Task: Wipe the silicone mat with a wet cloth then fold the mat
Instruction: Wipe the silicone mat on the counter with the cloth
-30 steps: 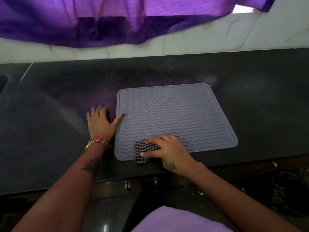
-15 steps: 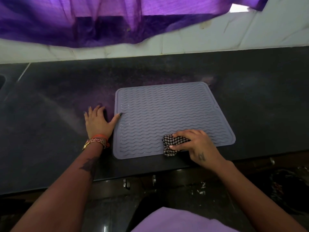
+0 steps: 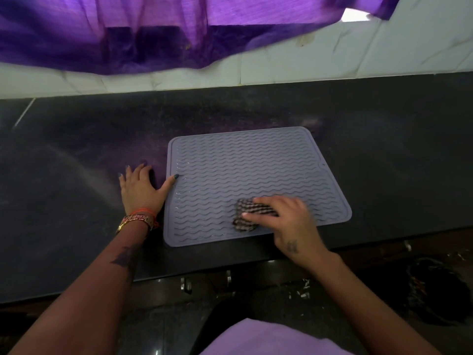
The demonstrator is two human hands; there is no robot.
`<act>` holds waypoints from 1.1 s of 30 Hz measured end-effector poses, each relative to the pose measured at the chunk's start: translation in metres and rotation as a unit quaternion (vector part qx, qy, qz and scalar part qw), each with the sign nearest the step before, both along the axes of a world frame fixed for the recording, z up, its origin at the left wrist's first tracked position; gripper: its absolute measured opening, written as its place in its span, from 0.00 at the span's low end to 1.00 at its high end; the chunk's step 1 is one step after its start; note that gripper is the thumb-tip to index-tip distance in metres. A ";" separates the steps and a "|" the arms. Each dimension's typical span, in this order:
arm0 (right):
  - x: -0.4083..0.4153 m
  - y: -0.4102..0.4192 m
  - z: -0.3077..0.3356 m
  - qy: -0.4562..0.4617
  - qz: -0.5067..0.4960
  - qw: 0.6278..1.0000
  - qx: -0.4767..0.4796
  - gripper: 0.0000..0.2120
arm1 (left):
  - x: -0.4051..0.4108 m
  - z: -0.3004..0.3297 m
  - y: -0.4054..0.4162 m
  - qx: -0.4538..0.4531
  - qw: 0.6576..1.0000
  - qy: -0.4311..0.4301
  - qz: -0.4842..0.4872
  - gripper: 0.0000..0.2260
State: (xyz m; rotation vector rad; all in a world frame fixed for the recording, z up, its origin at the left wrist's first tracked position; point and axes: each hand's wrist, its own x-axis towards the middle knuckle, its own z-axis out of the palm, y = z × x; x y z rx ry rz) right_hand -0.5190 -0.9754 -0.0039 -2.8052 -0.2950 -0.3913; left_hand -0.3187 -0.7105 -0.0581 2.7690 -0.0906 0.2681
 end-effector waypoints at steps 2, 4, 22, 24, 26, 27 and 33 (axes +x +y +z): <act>0.004 0.019 -0.009 0.004 0.054 0.998 -0.026 0.28 | -0.001 0.001 0.000 -0.005 1.000 0.000 0.000 0.35; 0.006 0.022 -0.015 0.008 0.062 0.998 -0.028 0.30 | -0.001 0.002 -0.001 -0.008 1.000 -0.001 -0.001 0.34; -0.026 -0.075 -0.019 0.003 -0.063 0.998 0.028 0.25 | -0.005 0.002 -0.001 -0.012 1.000 -0.002 0.002 0.35; -0.028 -0.082 -0.020 0.001 -0.077 0.997 0.026 0.25 | -0.005 0.002 -0.001 -0.010 1.000 -0.002 0.000 0.35; -0.031 -0.090 -0.022 -0.001 -0.096 0.995 0.025 0.24 | -0.005 0.003 -0.001 -0.012 1.000 -0.002 0.000 0.35; -0.032 -0.094 -0.022 -0.002 -0.106 0.994 0.029 0.24 | -0.005 0.003 -0.002 -0.014 1.000 -0.001 0.001 0.34; -0.033 -0.110 -0.020 0.001 -0.139 0.990 0.037 0.24 | -0.006 0.004 -0.001 -0.008 1.000 0.002 -0.001 0.34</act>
